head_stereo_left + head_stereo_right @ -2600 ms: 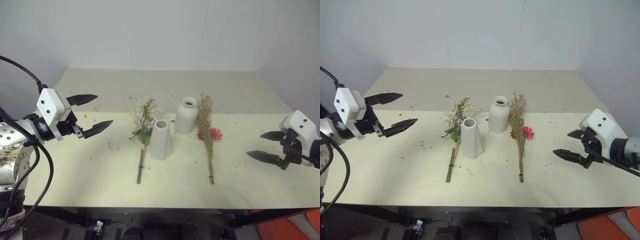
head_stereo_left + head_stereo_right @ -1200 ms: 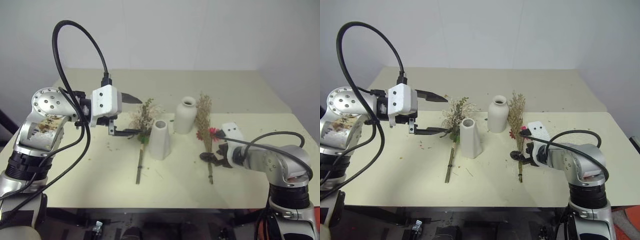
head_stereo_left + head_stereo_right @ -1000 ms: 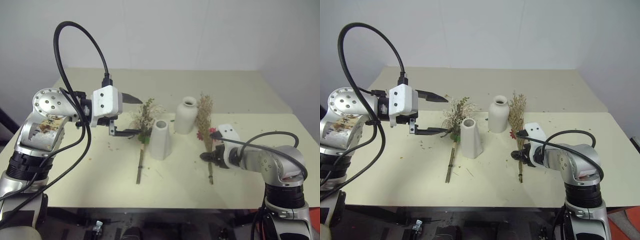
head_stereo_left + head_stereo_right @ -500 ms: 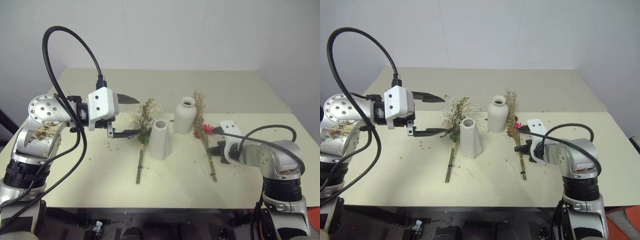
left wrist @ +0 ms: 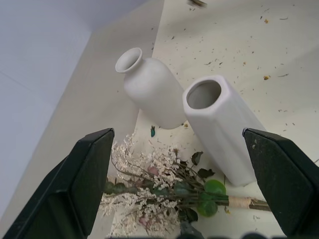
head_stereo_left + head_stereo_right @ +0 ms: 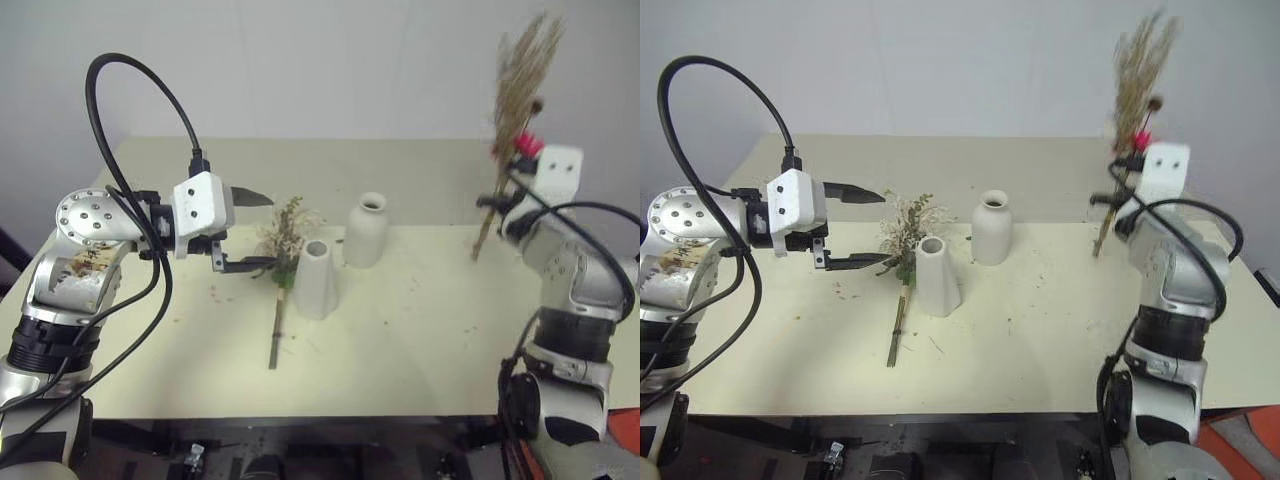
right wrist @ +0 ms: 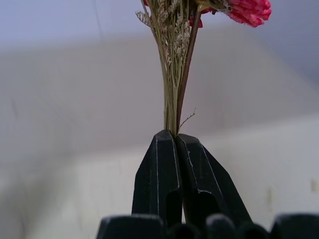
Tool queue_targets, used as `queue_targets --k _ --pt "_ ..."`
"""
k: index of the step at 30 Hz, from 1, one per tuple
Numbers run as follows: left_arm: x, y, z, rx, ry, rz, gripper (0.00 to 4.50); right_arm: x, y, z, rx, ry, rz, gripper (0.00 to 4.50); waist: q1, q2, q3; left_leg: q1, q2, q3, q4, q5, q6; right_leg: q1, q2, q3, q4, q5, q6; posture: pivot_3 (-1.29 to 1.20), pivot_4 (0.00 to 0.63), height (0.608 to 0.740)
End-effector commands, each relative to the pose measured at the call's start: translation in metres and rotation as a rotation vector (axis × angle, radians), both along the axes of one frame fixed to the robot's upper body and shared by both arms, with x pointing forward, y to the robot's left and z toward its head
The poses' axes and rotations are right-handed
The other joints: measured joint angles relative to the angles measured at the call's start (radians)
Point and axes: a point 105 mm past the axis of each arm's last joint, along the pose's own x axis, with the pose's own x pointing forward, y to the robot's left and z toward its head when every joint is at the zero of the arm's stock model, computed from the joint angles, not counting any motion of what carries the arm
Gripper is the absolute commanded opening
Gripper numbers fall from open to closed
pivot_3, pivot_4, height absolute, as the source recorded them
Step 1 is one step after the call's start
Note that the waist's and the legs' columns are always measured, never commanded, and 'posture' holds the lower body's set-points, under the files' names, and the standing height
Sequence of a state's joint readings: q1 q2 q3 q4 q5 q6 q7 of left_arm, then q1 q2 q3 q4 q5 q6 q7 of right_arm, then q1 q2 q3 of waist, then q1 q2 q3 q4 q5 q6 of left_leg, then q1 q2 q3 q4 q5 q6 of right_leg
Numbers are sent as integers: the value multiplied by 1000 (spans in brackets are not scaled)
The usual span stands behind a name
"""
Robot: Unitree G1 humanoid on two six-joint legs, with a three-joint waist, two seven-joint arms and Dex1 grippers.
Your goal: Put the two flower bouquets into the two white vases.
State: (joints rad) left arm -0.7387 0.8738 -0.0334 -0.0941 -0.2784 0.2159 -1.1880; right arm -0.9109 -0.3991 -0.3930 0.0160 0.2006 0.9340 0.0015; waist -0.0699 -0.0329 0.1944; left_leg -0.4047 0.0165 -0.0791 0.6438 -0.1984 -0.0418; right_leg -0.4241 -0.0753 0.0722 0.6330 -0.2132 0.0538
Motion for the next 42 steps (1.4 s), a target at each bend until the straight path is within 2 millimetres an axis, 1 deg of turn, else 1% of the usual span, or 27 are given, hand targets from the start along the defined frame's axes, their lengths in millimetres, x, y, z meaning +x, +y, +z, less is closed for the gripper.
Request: queue_targets --k 1,3,5,8,11,12,15,22,30,35,38,42 --pt "-3 3 18 -34 -70 -1 4500 5 15 53 58 -300 87 10 -5 0 0 0 0 0 0 0 0 0 0 0 0 0 0 0 150 740" --pt "-5 6 25 -113 -67 -9 4500 11 26 63 61 -374 123 10 -7 1 0 0 0 0 -1 0 0 0 0 0 0 0 0 0 150 740" --pt "-8 9 32 -195 -60 -21 4500 17 40 68 46 -422 165 10 -6 1 0 0 0 0 -1 0 0 0 0 0 1 0 0 0 150 740" --pt "-13 15 35 -269 -30 -26 4500 21 66 74 132 -509 321 10 -6 1 1 0 0 0 -1 0 0 0 0 0 1 0 -1 0 150 740" --pt "-11 23 25 -252 9 32 4500 22 87 75 186 -567 415 10 -7 2 1 1 0 0 -1 0 0 0 0 0 1 0 -1 0 150 740" --pt "-9 25 21 -236 22 56 4500 21 93 76 178 -583 427 10 -7 2 1 1 0 0 -1 0 0 0 0 0 1 0 -1 0 150 740" --pt "-8 29 14 -236 48 92 4500 16 105 77 189 -620 476 10 -6 2 1 0 0 0 -1 0 0 -1 0 0 2 0 -1 0 150 740" --pt "-7 32 9 -231 69 114 4500 8 122 71 178 -624 535 10 -1 2 1 1 0 -1 -1 0 0 -1 0 0 3 0 -1 0 150 740" --pt "-6 33 8 -219 65 123 4500 6 128 49 142 -575 544 10 -1 2 1 3 0 -1 -1 0 0 -1 0 0 8 0 -2 0 150 740" --pt "-6 34 7 -212 65 128 4500 10 132 34 124 -536 544 10 -3 2 1 3 0 -1 -1 0 0 -1 0 0 8 -1 -2 0 150 740" --pt "-6 33 6 -213 65 127 4500 13 132 29 117 -524 545 10 -2 2 1 3 0 -1 -1 0 0 -1 0 0 8 -1 -2 0 150 740" --pt "-6 33 5 -213 66 130 4500 16 137 20 82 -501 555 10 -3 2 1 3 0 -1 -1 0 0 -1 0 0 8 -1 -2 0 150 740"
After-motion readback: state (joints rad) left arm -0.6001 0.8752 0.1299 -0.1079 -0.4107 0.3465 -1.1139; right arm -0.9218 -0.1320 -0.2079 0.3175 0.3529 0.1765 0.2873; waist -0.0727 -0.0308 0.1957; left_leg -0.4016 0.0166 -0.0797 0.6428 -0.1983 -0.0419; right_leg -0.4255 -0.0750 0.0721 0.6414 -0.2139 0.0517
